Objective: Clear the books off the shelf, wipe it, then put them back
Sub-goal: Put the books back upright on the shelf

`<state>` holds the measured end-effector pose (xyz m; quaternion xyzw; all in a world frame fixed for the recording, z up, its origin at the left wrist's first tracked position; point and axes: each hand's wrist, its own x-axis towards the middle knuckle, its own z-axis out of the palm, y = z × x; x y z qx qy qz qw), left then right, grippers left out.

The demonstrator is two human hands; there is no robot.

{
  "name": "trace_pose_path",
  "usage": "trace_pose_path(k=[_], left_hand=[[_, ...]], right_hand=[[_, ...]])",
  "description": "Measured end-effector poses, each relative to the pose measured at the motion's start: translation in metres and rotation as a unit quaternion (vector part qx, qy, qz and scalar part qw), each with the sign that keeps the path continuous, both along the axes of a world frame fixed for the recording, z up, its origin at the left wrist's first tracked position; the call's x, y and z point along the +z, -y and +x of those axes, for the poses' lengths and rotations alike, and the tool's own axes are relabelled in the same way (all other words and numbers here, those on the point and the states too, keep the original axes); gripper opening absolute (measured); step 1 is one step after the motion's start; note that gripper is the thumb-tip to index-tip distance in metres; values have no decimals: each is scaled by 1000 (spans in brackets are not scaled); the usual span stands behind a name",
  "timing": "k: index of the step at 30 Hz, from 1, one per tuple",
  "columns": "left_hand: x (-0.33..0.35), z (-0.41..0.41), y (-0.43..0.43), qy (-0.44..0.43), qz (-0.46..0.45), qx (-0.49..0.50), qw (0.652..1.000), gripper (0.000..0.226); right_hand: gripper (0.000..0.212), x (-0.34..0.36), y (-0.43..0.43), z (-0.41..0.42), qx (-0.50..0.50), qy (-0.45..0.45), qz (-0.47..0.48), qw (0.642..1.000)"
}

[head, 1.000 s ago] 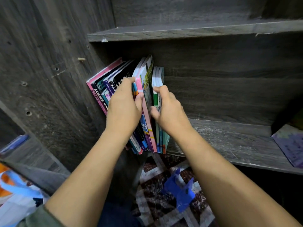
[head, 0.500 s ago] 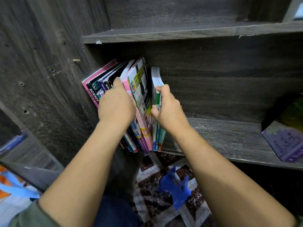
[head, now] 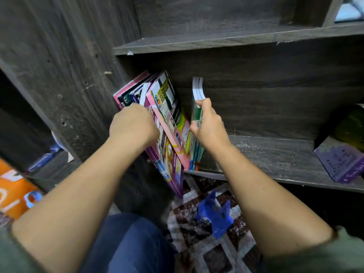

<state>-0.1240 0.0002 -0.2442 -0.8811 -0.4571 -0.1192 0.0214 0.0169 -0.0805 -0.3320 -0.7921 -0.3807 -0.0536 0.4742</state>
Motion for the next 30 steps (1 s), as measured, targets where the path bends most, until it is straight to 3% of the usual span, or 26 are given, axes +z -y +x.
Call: trace_pose_path(k=[3, 13, 21, 30], left_hand=[[13, -15, 18, -83, 33, -24, 996, 14], [55, -53, 41, -227, 9, -98, 969, 24], [70, -50, 56, -258, -8, -119, 959, 30], [49, -34, 70, -195, -1, -118, 974, 21]], right_hand=[[46, 1, 0, -3, -4, 0, 2, 1000], [48, 1, 17, 0, -52, 1, -12, 999], [48, 3, 21, 10, 54, -3, -20, 998], [50, 1, 18, 9, 78, -21, -1, 997]])
